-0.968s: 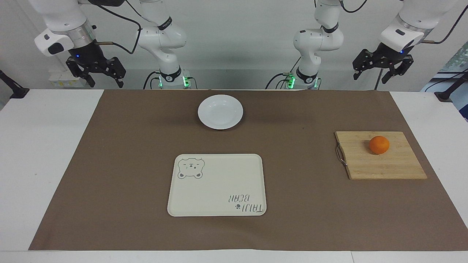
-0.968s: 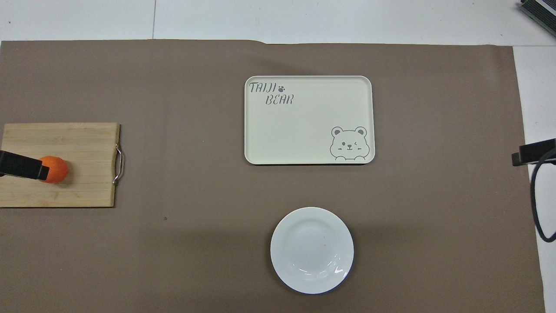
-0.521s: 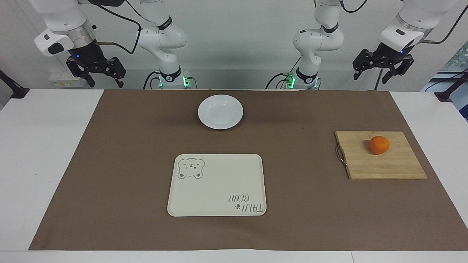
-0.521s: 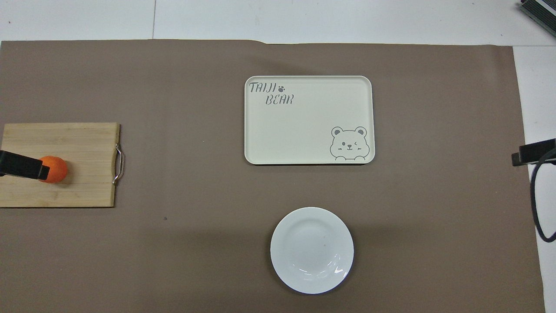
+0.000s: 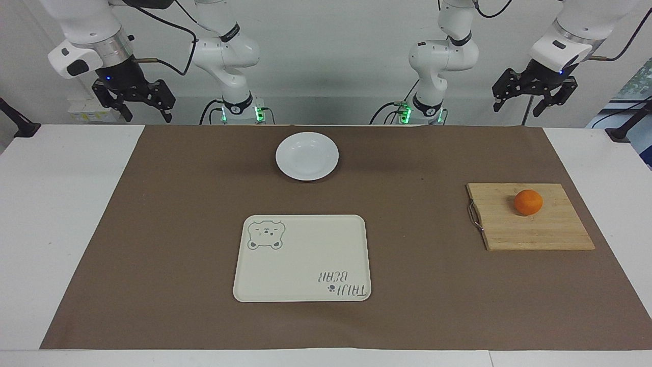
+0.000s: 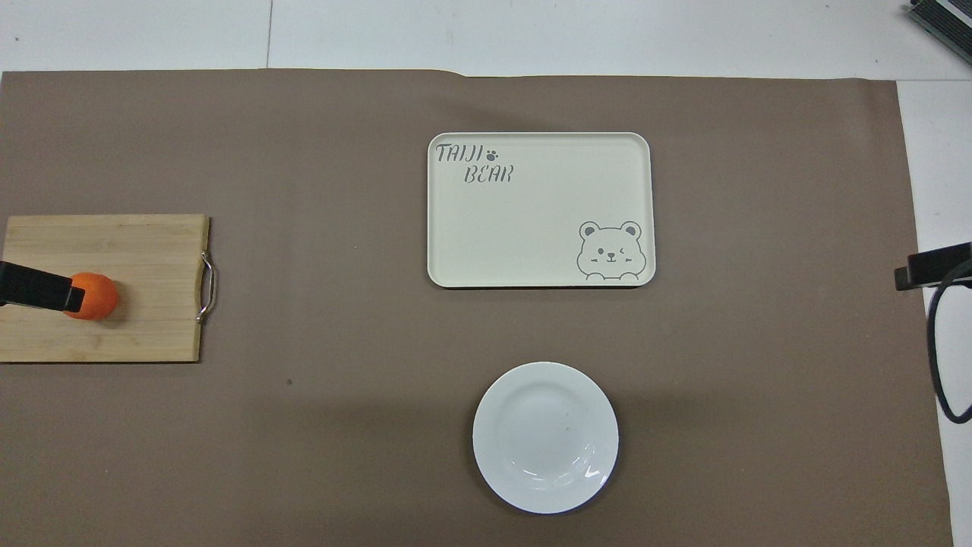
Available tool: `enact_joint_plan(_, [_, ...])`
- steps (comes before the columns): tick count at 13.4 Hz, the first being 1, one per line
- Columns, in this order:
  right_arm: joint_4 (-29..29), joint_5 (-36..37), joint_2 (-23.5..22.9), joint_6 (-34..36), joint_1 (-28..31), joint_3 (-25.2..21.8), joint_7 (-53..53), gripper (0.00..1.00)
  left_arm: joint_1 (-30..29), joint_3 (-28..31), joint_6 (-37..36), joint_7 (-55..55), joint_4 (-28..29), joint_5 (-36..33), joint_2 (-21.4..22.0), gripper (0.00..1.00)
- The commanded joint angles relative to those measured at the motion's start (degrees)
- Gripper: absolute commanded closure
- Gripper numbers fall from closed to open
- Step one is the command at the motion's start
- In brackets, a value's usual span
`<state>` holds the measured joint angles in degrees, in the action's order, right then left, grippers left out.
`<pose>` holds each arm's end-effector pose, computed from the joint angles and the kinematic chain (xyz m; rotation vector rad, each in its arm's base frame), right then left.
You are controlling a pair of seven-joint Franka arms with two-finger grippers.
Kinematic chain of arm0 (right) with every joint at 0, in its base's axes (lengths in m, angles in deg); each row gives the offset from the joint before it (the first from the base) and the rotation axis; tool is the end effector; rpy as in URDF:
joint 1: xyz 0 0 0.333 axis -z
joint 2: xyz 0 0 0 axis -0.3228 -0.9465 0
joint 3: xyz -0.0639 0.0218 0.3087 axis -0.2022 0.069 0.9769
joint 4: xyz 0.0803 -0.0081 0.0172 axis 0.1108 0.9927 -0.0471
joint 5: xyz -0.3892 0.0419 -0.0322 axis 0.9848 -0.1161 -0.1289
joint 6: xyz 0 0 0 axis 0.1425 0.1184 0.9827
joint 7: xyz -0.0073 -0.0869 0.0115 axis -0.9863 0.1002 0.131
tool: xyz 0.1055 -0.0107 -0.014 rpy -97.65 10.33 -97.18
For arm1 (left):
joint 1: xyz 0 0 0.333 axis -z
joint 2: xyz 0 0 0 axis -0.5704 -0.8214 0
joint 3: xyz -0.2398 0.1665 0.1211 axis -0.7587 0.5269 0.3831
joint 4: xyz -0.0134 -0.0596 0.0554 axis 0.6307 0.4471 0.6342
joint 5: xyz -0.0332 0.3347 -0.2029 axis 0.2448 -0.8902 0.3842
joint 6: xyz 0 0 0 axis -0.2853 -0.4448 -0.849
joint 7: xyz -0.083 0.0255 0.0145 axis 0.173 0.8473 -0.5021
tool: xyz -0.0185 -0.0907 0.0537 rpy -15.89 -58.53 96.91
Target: Place orange and plate with both arms
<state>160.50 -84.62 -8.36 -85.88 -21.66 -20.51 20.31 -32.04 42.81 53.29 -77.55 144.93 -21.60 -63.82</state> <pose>0.5217 -0.0486 0.6543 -3.1368 0.0725 0.0287 0.5111 -0.0335 0.6784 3.0904 -0.3153 -0.0872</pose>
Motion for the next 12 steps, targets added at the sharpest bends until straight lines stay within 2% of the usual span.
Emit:
enact_joint_plan(1, [1.8, -0.6, 1.5, -0.5, 0.3, 0.2, -0.3, 0.00, -0.2, 0.4, 2.9, 0.0, 2.8, 0.9, 1.8, 0.00])
enact_joint_plan(3, [1.8, -0.6, 1.5, -0.5, 0.3, 0.2, -0.4, 0.00, -0.3, 0.5, 4.0, -0.2, 3.9, 0.9, 1.4, 0.00])
enact_joint_plan(6, [1.8, -0.6, 1.5, -0.5, 0.3, 0.2, -0.4, 0.00, -0.8, 1.1, 8.1, -0.7, 8.7, 0.9, 1.9, 0.00])
enact_joint_plan(12, [1.8, -0.6, 1.5, -0.5, 0.3, 0.2, -0.3, 0.00, -7.0, 1.1, 23.7, -4.6, 18.5, 0.9, 0.1, 0.00])
